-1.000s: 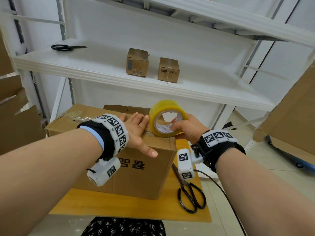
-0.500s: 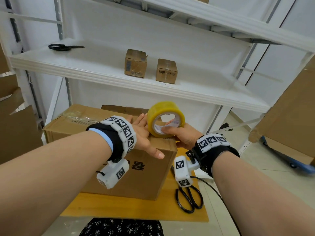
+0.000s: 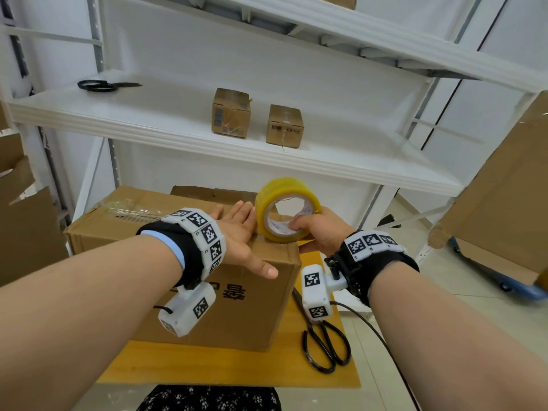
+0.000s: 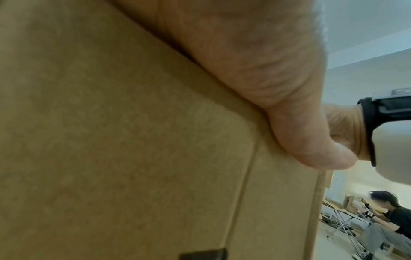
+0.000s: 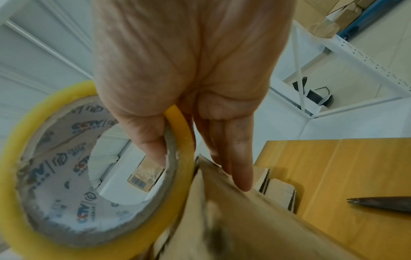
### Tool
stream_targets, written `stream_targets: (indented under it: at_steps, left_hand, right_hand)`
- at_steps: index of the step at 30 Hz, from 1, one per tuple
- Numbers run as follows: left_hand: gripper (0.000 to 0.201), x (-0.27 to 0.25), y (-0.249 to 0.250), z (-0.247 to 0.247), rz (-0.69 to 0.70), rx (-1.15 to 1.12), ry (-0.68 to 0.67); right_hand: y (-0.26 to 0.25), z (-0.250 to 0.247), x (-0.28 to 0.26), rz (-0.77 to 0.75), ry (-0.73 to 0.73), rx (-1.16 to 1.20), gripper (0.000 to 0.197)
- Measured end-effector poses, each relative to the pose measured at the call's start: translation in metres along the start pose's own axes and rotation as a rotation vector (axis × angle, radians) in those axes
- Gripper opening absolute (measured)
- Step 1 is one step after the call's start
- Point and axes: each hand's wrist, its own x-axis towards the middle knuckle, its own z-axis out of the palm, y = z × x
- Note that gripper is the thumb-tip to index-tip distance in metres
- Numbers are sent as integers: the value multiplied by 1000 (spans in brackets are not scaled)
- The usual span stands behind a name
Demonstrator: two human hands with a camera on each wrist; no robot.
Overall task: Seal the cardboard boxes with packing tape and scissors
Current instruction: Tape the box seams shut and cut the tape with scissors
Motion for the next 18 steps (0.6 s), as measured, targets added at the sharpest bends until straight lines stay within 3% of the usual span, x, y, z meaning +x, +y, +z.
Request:
stream_targets:
  at_steps: [7,12,18]
  left_hand:
    - [146,-4,4,-7,-17,45,-10]
    - [127,-1,21,-15,51,28,-42]
    - [139,9,16,3,39,0,31]
  right_hand:
    - [5,1,-7,-1,14,134,21]
    - [15,7,-13,-24,-38,122,22]
    - [11,9,-12,-16,-9,85,17]
